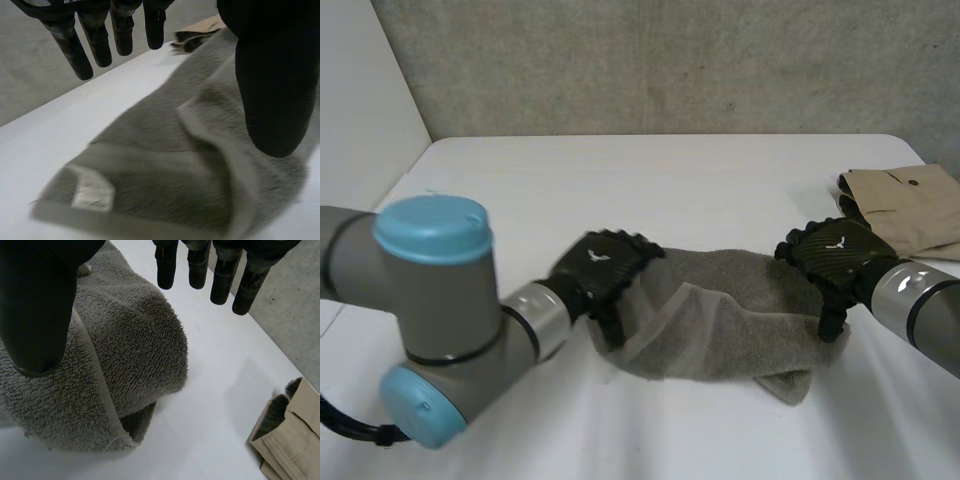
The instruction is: Fold the laundry.
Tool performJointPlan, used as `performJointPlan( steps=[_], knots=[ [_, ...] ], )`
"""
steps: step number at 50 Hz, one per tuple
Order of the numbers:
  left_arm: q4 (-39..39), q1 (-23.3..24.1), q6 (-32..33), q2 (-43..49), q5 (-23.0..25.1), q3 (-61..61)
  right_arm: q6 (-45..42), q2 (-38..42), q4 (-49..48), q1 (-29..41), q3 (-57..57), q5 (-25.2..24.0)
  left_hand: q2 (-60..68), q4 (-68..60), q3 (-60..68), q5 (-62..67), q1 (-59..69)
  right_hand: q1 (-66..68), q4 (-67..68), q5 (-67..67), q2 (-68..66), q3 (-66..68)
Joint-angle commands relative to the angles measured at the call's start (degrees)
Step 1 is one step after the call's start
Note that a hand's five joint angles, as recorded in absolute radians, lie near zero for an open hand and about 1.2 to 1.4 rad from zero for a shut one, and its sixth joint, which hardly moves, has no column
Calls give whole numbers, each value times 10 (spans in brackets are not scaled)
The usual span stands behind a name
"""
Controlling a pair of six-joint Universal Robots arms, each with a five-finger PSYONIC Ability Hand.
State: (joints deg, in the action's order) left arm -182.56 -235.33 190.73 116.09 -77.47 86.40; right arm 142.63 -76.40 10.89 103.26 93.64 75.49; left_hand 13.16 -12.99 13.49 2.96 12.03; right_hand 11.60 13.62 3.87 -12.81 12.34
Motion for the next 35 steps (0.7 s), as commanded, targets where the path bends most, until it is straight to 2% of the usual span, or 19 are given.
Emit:
performJointPlan(
  steps=[1,8,14,18,19,26,32,35],
  knots=[
    [-48,60,-4,37,0,-36,-7,-38,-1,-45,22,-7,46,-48,43,48,57,-16,-36,-39,28,-23],
    [-50,103,-4,122,-6,-129,-29,-45,-1,-80,43,-10,65,-66,61,67,76,-16,-36,-39,28,-23],
    [-45,109,-2,182,-26,-178,-40,-45,-3,-92,67,-11,102,-103,98,104,113,-16,-36,-39,28,-23],
    [-46,109,0,208,-40,-205,-44,-45,-8,-101,85,-12,253,-254,249,255,264,-16,-36,-39,28,-23],
    [-47,110,1,215,-42,-210,-44,-45,-9,-103,88,-14,338,-340,335,340,349,-16,-36,-39,28,-23],
    [-52,110,1,216,-42,-211,-44,-45,-10,-127,104,-40,650,-651,646,652,661,-16,-36,-39,28,-23],
    [-46,113,2,185,-58,-197,-33,-47,-8,-147,95,-52,668,-670,665,670,680,-16,-36,-39,28,-23],
    [-45,108,10,124,-84,-174,-28,-47,-2,-153,81,-55,668,-670,665,670,680,-16,-36,-39,28,-23]
  ],
)
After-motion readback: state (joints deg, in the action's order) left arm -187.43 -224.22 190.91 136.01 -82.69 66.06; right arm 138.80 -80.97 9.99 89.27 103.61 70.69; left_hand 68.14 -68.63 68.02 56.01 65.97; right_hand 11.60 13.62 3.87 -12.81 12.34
